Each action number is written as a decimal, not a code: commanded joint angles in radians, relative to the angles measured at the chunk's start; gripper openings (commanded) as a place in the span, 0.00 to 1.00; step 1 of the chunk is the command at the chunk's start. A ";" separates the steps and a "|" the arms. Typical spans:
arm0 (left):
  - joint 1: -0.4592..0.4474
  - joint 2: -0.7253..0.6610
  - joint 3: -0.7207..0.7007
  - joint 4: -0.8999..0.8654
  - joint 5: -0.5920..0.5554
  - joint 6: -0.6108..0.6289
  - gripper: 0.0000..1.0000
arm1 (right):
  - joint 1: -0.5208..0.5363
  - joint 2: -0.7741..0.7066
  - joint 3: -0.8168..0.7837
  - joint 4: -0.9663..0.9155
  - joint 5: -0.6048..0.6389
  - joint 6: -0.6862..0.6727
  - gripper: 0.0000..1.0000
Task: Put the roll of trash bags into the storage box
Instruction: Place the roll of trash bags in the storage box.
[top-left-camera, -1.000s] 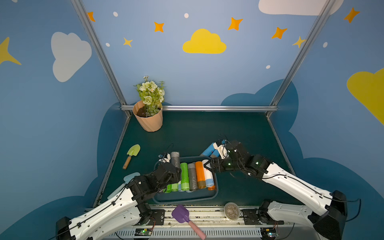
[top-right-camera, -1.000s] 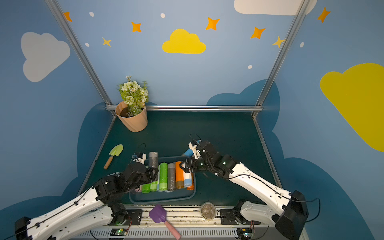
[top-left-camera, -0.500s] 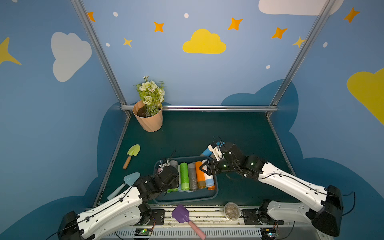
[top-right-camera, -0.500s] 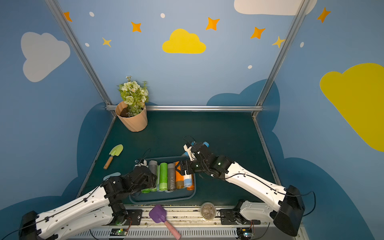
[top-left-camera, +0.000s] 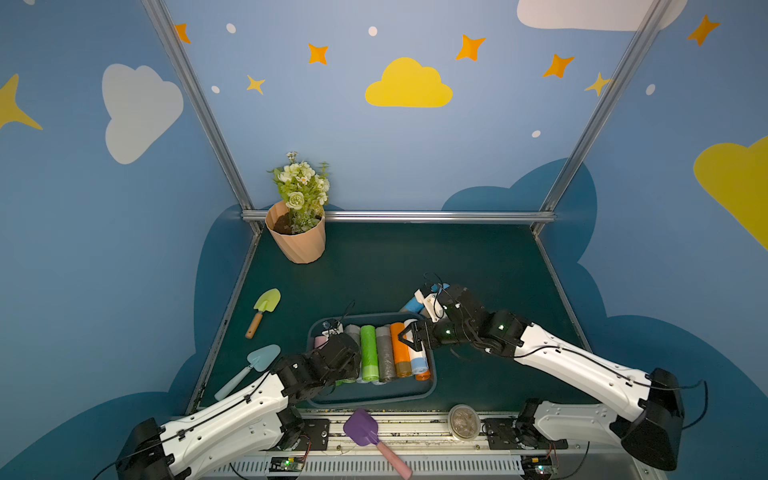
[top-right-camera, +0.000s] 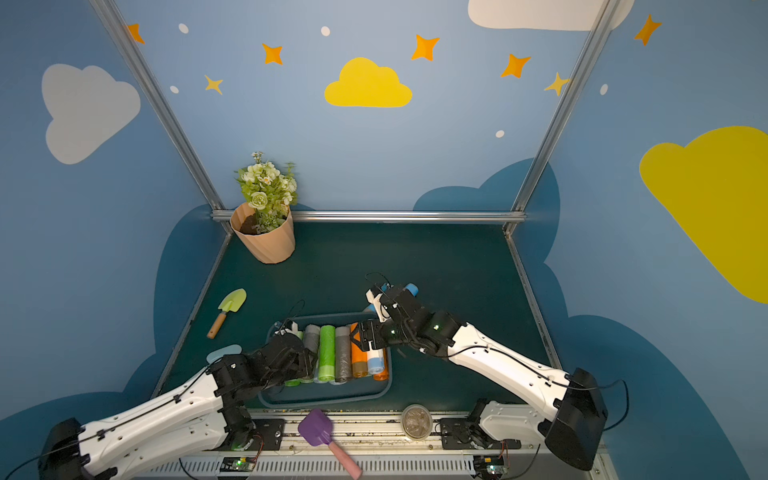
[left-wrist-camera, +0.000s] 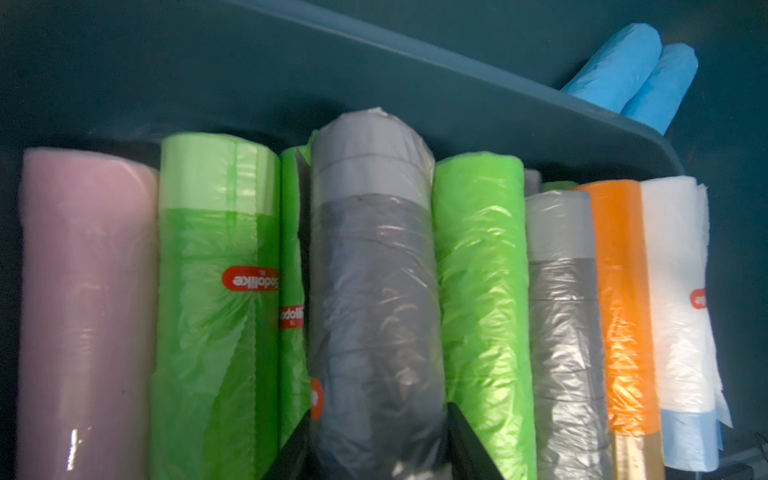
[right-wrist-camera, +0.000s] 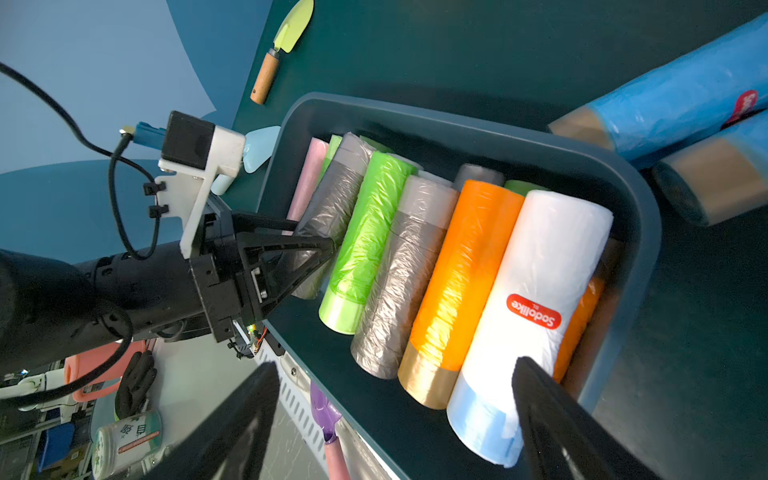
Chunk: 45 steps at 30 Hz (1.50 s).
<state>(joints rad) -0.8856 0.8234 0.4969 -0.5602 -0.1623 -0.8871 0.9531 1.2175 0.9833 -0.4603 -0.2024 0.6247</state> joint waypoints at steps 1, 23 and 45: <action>0.003 0.003 -0.010 0.032 0.000 0.013 0.44 | 0.006 0.005 0.029 -0.003 0.006 -0.005 0.86; 0.006 -0.004 -0.032 0.037 0.008 0.003 0.51 | -0.009 -0.016 0.009 -0.047 0.071 0.014 0.85; 0.049 0.016 0.189 -0.068 -0.022 0.166 0.69 | -0.392 0.011 -0.049 -0.143 0.002 -0.014 0.85</action>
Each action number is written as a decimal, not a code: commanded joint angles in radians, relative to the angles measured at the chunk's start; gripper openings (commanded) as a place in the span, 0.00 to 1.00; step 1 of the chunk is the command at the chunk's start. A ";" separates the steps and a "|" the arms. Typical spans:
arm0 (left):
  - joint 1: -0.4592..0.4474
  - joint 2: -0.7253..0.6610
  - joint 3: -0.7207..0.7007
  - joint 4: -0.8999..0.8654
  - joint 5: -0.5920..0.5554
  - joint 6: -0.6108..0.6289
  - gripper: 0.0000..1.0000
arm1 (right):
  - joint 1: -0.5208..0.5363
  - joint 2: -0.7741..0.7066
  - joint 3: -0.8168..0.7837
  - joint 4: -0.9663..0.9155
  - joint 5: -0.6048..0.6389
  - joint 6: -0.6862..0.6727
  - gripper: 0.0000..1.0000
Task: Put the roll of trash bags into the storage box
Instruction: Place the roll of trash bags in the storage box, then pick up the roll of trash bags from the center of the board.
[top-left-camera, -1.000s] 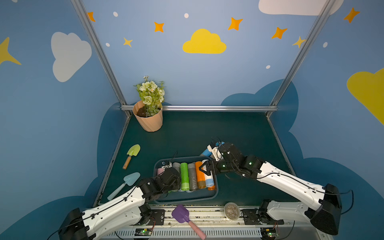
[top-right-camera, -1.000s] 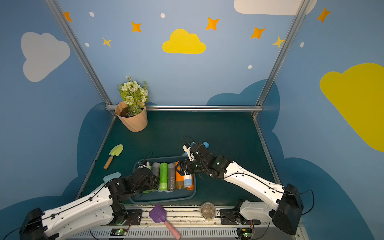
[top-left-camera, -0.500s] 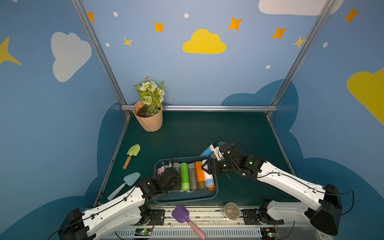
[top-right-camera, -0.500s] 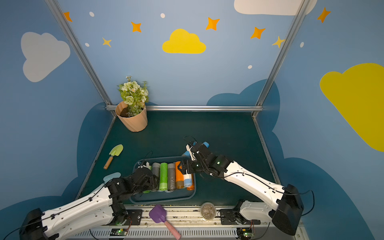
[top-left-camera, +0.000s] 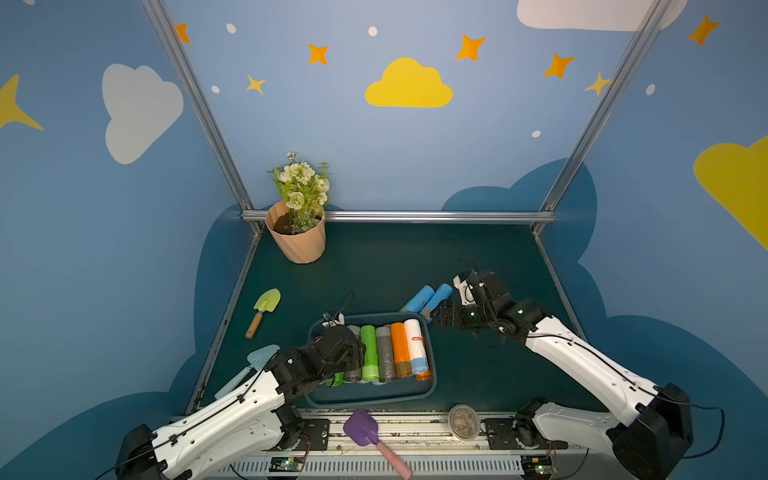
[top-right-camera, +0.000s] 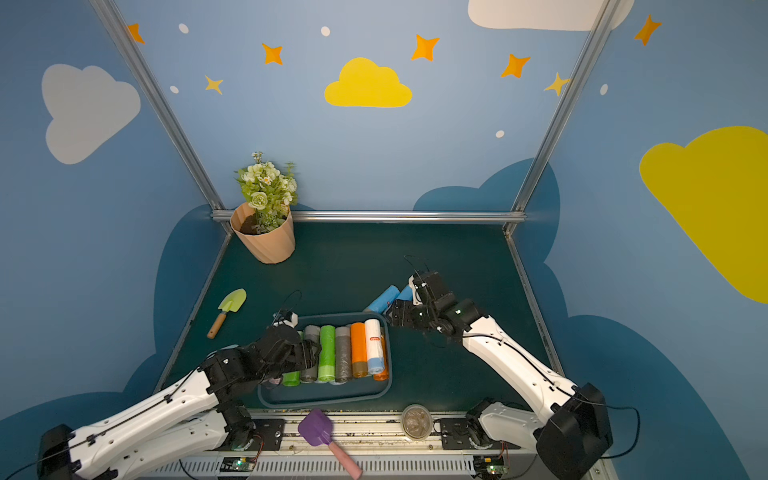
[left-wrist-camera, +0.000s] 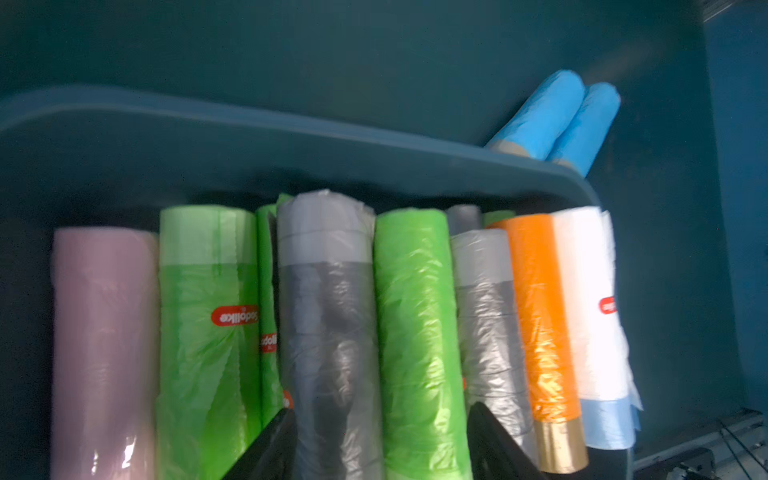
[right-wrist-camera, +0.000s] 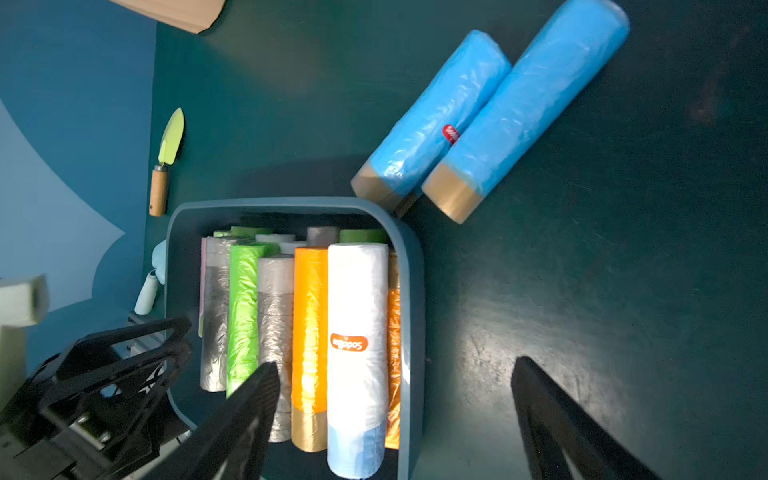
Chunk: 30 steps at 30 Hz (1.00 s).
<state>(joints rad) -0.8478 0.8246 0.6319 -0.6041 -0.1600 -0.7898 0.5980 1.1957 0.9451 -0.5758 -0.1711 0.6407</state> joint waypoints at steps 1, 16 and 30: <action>0.013 0.024 0.067 -0.011 -0.017 0.086 0.70 | -0.051 0.050 -0.007 -0.026 -0.036 -0.034 0.85; -0.008 0.287 0.190 0.366 0.249 0.302 0.94 | -0.168 0.406 0.143 0.077 0.015 -0.052 0.85; -0.090 0.416 0.250 0.520 0.341 0.404 1.00 | -0.212 0.652 0.256 0.189 0.077 0.000 0.75</action>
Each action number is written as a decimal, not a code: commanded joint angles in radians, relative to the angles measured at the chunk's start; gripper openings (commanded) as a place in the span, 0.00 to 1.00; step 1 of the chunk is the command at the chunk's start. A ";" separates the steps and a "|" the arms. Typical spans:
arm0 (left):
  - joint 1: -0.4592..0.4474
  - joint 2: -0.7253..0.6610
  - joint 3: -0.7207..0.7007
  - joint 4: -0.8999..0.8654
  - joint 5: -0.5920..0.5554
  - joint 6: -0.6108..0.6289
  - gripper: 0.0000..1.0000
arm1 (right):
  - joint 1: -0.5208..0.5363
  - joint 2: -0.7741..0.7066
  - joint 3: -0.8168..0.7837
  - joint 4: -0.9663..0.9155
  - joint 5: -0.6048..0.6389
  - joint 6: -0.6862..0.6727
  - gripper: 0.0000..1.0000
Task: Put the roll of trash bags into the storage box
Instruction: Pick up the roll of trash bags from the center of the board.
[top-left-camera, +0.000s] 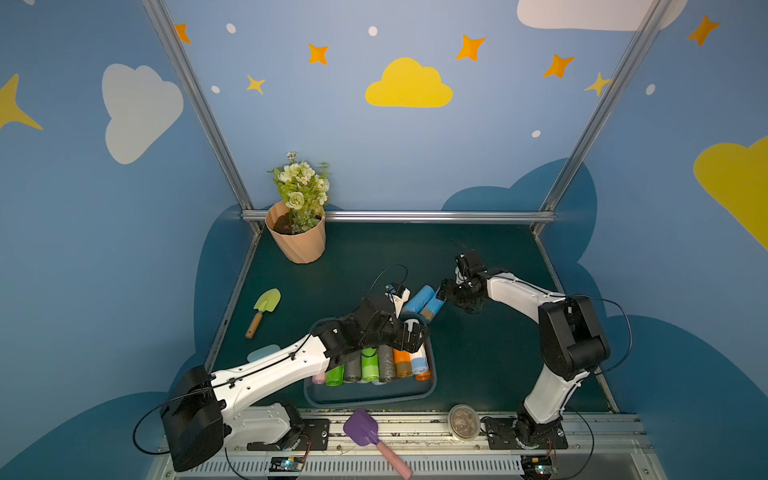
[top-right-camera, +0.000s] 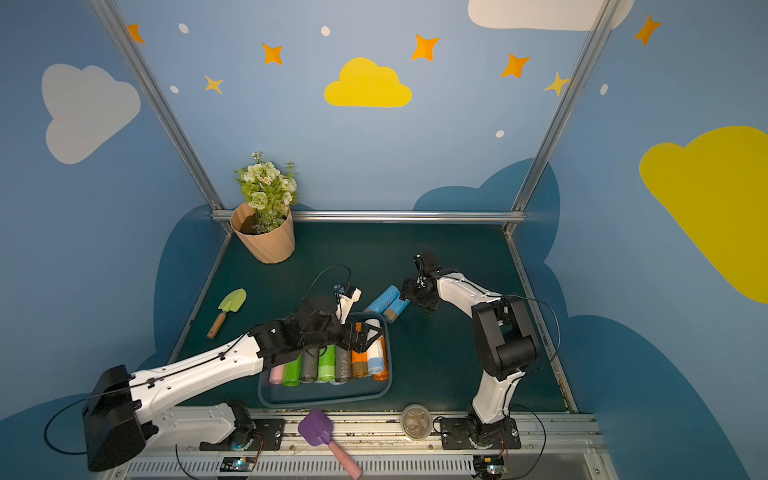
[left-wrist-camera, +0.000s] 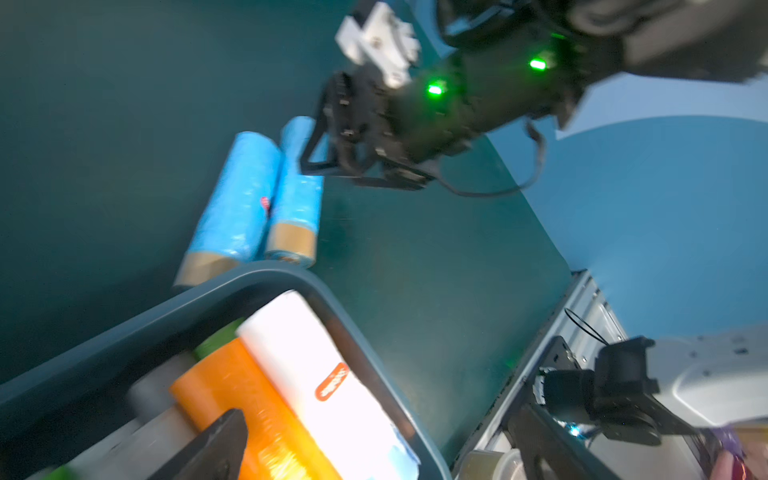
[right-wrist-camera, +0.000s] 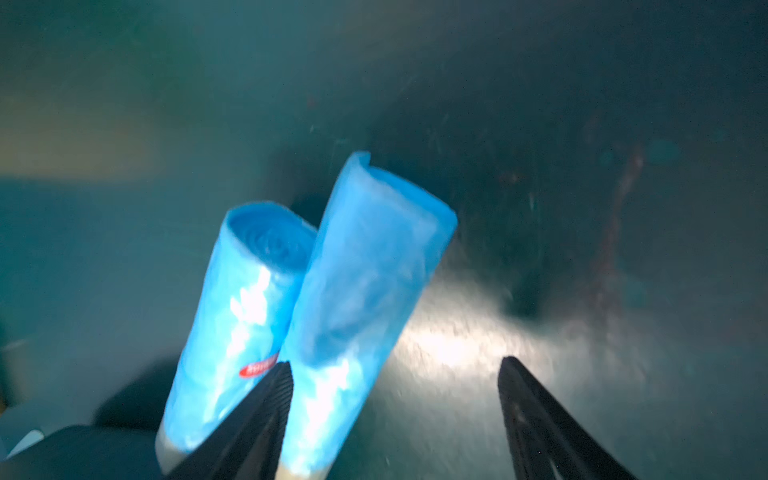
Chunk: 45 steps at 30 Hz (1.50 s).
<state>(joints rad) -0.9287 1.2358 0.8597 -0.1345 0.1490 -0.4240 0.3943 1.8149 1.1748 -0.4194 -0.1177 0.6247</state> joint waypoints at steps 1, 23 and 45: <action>-0.011 0.004 0.022 0.059 0.032 0.041 1.00 | -0.011 0.043 0.033 0.035 0.024 0.017 0.75; -0.039 -0.045 0.021 0.006 -0.025 0.027 1.00 | -0.047 0.120 0.054 0.059 -0.026 -0.014 0.47; -0.059 0.146 0.118 0.059 -0.027 0.007 0.98 | -0.089 -0.389 -0.205 -0.002 -0.024 -0.084 0.28</action>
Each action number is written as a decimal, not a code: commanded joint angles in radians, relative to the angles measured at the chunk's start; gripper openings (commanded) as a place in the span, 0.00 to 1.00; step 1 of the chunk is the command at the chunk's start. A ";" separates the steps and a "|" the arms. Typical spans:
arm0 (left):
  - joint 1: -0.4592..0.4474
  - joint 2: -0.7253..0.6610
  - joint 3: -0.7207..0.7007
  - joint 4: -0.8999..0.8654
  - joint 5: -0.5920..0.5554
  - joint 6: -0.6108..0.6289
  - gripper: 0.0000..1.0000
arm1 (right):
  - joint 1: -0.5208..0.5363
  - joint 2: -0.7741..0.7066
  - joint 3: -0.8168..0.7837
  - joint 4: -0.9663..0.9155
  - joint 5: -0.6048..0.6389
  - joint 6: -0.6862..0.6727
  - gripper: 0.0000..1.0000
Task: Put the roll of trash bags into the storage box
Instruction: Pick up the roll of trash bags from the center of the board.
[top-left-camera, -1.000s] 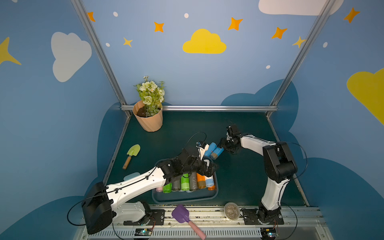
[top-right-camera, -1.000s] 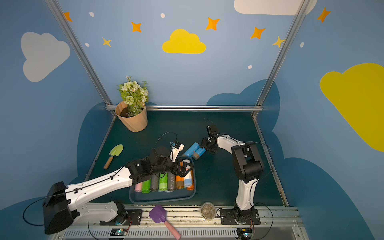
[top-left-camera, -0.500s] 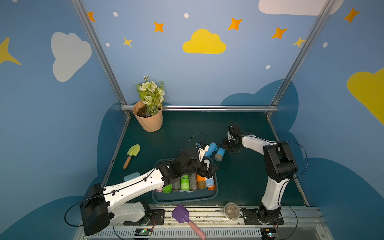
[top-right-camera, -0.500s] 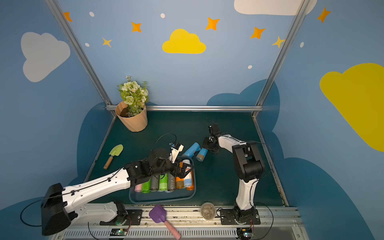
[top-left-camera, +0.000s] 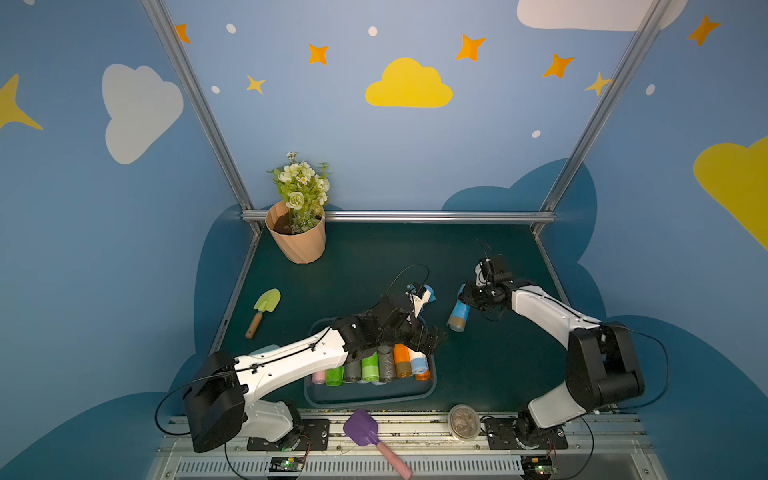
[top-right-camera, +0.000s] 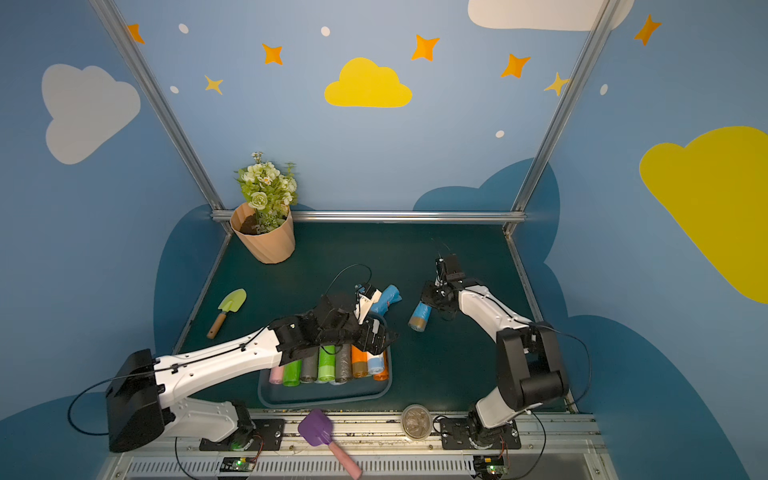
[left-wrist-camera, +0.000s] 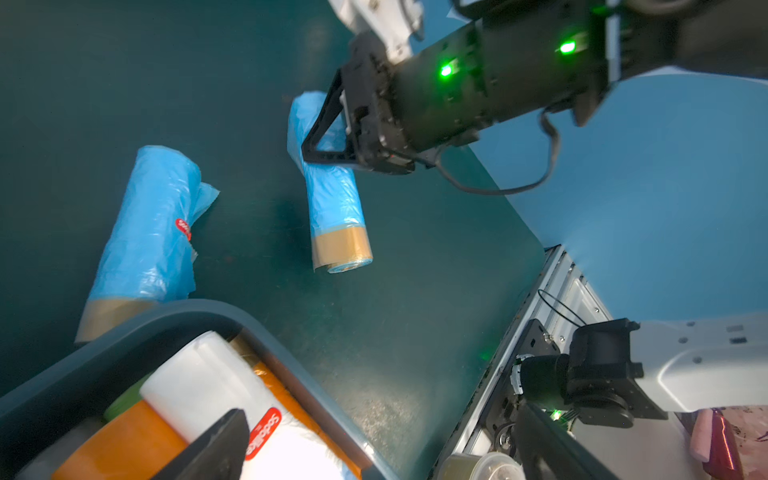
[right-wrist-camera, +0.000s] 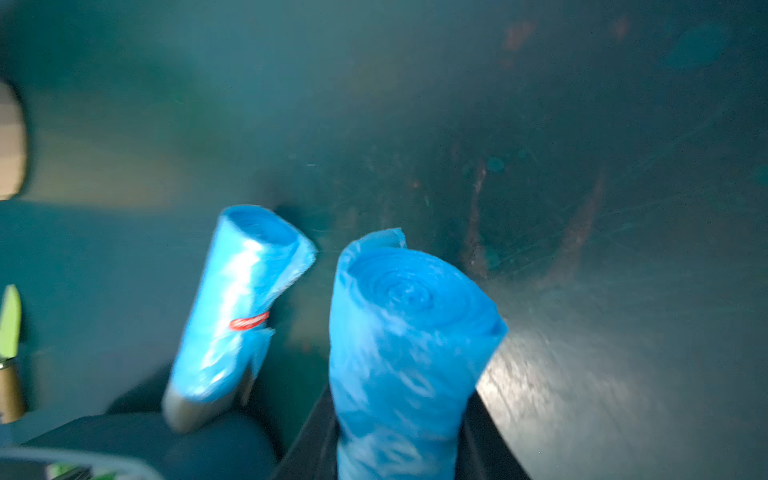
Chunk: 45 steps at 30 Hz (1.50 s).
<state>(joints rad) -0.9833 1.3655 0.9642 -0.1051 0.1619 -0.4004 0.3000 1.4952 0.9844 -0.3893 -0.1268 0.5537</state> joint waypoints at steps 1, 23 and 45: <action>-0.004 0.023 0.012 0.041 -0.053 -0.024 0.98 | 0.009 -0.097 -0.019 -0.041 -0.021 -0.015 0.28; -0.015 0.193 0.021 0.317 -0.051 -0.128 0.85 | 0.190 -0.322 -0.056 -0.074 -0.077 0.064 0.30; -0.051 0.280 0.077 0.316 -0.067 -0.143 0.58 | 0.228 -0.335 -0.043 -0.077 -0.024 0.081 0.30</action>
<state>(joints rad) -1.0252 1.6394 1.0294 0.1982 0.0982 -0.5407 0.5217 1.1847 0.9291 -0.4767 -0.1642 0.6270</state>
